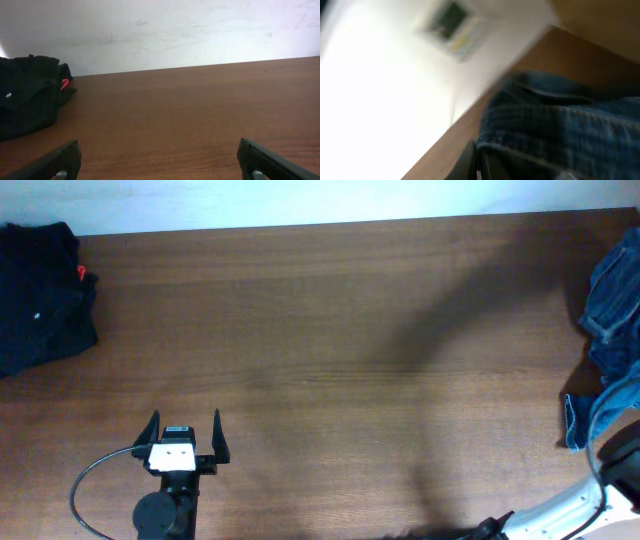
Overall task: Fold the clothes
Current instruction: 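Drag the grasped jeans with the right gripper to the table center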
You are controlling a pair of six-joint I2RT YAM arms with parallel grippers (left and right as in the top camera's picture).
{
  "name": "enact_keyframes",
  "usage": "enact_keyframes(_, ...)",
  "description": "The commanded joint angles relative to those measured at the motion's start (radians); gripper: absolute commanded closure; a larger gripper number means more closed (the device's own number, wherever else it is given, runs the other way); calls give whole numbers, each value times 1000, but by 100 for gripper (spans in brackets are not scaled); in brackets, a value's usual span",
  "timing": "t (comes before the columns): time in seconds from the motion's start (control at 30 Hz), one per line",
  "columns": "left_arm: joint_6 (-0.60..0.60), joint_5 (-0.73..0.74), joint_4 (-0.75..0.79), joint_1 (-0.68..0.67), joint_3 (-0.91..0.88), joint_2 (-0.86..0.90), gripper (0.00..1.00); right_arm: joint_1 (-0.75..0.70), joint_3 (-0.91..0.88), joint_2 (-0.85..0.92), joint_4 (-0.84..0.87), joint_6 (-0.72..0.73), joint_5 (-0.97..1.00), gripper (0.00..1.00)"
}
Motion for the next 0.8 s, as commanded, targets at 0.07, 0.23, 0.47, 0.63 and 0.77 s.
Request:
enact_keyframes(0.07, 19, 0, 2, -4, -7, -8, 1, 160, 36, -208, -38, -288, -153, 96)
enact_keyframes(0.23, 19, 0, 2, -4, -7, -8, 1, 325, 36, -285, -180, -451, -153, 96)
enact_keyframes(0.47, 19, 0, 2, -4, -7, -8, 1, 602, 36, -301, -442, -667, -125, 96)
enact_keyframes(0.63, 19, 0, 2, -4, -7, -8, 1, 833, 35, -299, -627, -798, 68, 96)
enact_keyframes(0.77, 19, 0, 2, -4, -7, -8, 1, 1024, 35, -282, -677, -812, 222, 96)
